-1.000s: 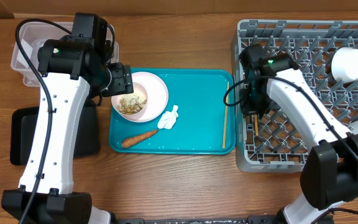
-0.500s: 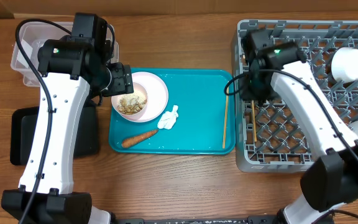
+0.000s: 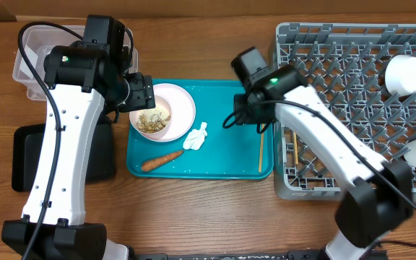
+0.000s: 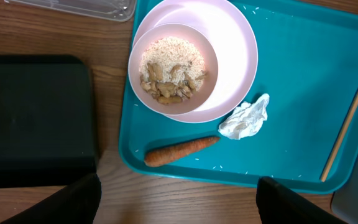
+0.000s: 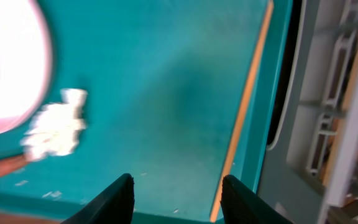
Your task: Sort waste into correct bins and load items into the dishwasher
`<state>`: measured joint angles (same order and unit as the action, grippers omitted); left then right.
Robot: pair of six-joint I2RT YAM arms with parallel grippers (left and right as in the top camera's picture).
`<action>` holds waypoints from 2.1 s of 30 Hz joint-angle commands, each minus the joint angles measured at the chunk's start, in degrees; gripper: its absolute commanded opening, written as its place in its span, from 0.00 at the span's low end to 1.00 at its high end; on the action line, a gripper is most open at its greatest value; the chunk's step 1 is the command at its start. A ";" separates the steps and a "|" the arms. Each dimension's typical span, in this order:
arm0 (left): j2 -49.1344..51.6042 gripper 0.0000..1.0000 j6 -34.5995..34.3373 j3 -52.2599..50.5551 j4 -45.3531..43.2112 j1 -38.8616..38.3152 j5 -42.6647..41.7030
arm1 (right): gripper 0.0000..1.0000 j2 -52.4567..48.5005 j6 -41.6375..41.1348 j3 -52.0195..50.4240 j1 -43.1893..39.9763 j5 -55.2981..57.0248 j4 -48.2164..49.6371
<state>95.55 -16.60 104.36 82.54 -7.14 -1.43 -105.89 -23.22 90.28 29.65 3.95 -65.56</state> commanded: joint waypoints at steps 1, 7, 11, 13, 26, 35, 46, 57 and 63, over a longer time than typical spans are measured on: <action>0.24 0.82 -0.17 0.31 -0.07 -0.33 0.39 | 0.47 -4.17 -4.98 -3.43 -0.31 4.42 0.48; 0.24 0.82 -0.17 0.31 -0.07 -0.33 0.39 | 0.48 -9.60 -7.30 -5.18 -0.31 5.66 1.25; 0.24 0.82 -0.15 0.31 -0.07 -0.33 0.39 | 0.47 -12.20 -8.39 -5.18 -0.31 5.64 1.25; 0.24 0.82 -0.15 0.31 -0.04 -0.33 0.39 | 0.48 -13.38 -8.37 -5.22 -0.31 5.64 1.18; 0.24 0.82 -0.15 0.31 -0.07 -0.33 0.39 | 0.41 -14.21 -8.52 -13.03 -0.31 3.91 6.58; 0.24 0.82 -0.15 0.31 -0.04 -0.33 0.39 | 0.25 -14.19 -8.52 -13.00 0.02 -1.18 8.04; 0.24 0.82 -0.15 0.31 -0.04 -0.33 0.39 | 0.04 -14.03 -8.52 -12.76 0.02 -2.84 8.87; 0.24 0.82 -0.17 0.31 -0.07 -0.33 0.39 | 0.04 -1.18 0.44 -0.31 -0.83 -2.34 0.57; 0.24 0.82 -0.15 0.31 -0.09 -0.33 0.39 | 0.04 6.88 7.52 3.04 -4.48 1.86 -1.25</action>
<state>95.53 -16.60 104.36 82.56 -7.14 -1.43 -104.64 -21.63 91.35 27.79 2.59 -66.22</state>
